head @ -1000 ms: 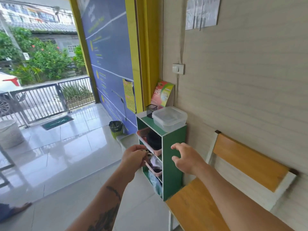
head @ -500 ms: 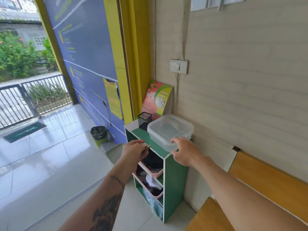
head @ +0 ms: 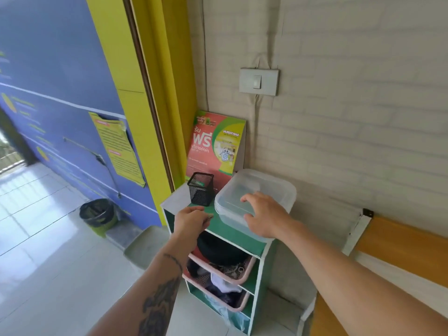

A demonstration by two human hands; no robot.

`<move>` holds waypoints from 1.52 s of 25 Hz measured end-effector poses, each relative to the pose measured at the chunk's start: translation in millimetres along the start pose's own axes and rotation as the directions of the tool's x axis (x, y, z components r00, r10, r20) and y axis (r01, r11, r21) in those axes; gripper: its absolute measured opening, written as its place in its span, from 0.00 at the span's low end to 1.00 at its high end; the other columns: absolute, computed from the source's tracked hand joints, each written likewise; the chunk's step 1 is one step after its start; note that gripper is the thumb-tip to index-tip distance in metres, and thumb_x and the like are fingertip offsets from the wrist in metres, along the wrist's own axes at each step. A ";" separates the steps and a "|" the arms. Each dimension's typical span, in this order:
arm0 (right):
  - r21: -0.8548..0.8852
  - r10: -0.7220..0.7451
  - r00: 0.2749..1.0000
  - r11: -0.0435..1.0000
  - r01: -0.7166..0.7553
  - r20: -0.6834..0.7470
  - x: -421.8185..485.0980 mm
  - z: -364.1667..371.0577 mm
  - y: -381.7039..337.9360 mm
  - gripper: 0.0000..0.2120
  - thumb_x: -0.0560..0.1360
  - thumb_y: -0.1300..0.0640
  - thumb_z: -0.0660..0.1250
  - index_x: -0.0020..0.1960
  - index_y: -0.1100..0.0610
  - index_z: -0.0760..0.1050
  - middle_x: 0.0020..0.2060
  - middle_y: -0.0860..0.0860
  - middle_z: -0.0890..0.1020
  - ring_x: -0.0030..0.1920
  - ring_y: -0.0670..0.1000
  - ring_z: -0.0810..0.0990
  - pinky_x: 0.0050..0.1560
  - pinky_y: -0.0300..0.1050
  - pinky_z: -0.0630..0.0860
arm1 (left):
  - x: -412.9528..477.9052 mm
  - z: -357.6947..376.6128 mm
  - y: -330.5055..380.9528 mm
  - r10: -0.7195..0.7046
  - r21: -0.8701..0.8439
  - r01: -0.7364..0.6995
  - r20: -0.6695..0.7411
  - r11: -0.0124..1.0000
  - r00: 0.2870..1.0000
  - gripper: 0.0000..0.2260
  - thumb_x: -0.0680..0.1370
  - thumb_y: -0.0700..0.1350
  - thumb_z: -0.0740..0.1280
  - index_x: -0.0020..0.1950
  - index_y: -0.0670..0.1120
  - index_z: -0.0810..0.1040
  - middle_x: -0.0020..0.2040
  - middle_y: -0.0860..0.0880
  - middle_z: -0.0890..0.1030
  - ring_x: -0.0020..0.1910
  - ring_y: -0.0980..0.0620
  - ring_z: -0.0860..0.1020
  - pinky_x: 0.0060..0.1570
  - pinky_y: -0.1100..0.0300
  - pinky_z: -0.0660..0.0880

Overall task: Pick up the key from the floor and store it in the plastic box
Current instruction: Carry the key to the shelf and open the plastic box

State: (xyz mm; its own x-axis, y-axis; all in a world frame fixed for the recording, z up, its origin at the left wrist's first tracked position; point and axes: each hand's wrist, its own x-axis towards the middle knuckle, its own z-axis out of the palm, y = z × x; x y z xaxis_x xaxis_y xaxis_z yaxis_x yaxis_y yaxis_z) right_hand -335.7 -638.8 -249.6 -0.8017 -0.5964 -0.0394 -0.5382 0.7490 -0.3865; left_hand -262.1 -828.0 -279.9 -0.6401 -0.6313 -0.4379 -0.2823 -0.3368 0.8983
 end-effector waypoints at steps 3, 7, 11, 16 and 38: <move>-0.028 0.080 0.997 0.996 -0.080 -0.010 15.1 13.7 -12.8 0.25 0.80 0.54 0.62 0.76 0.53 0.66 0.72 0.53 0.71 0.71 0.57 0.68 0.69 0.56 0.70 | 44.6 -6.8 -1.6 -0.002 0.100 -0.004 0.056 0.995 0.998 0.12 0.73 0.30 0.64 0.53 0.39 0.80 0.43 0.40 0.82 0.41 0.45 0.82 0.49 0.53 0.80; -0.085 0.154 0.988 0.985 -0.153 -0.004 26.4 24.4 -25.5 0.26 0.79 0.52 0.63 0.76 0.52 0.65 0.71 0.53 0.70 0.70 0.58 0.69 0.68 0.58 0.69 | 73.9 -5.1 -2.1 0.046 0.242 -0.067 0.092 0.968 0.995 0.12 0.73 0.31 0.67 0.54 0.41 0.80 0.46 0.44 0.82 0.41 0.46 0.84 0.45 0.53 0.83; -0.176 0.182 0.983 0.968 -0.179 0.002 37.4 33.6 -33.3 0.28 0.78 0.48 0.64 0.76 0.50 0.64 0.70 0.52 0.69 0.69 0.59 0.67 0.68 0.60 0.68 | 92.1 0.1 -7.5 0.145 0.438 -0.192 0.138 0.878 0.980 0.14 0.72 0.36 0.68 0.55 0.46 0.83 0.47 0.46 0.84 0.43 0.46 0.83 0.39 0.55 0.80; -0.211 0.204 0.979 0.958 -0.194 0.028 43.0 46.2 -32.1 0.27 0.77 0.48 0.64 0.75 0.49 0.64 0.70 0.52 0.69 0.68 0.59 0.68 0.66 0.60 0.70 | 104.9 10.3 -13.4 0.153 0.504 -0.199 0.131 0.840 0.979 0.11 0.73 0.37 0.68 0.53 0.46 0.82 0.48 0.47 0.84 0.37 0.52 0.80 0.39 0.58 0.79; -0.374 0.190 0.982 0.911 -0.177 -0.003 72.0 50.3 -52.0 0.31 0.77 0.46 0.65 0.75 0.51 0.58 0.66 0.57 0.69 0.63 0.62 0.70 0.58 0.59 0.73 | 116.3 14.4 -26.0 0.002 0.286 -0.114 0.365 0.952 0.931 0.06 0.77 0.39 0.66 0.51 0.43 0.82 0.37 0.46 0.82 0.35 0.51 0.79 0.42 0.55 0.81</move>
State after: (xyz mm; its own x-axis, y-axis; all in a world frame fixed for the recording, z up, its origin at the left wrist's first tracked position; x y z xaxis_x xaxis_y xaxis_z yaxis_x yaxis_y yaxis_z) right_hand -352.3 -735.3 -278.7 -0.8902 -0.4424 -0.1089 -0.4449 0.8956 -0.0007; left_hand -339.5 -882.6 -353.7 -0.8574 -0.3332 -0.3923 -0.3997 -0.0490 0.9153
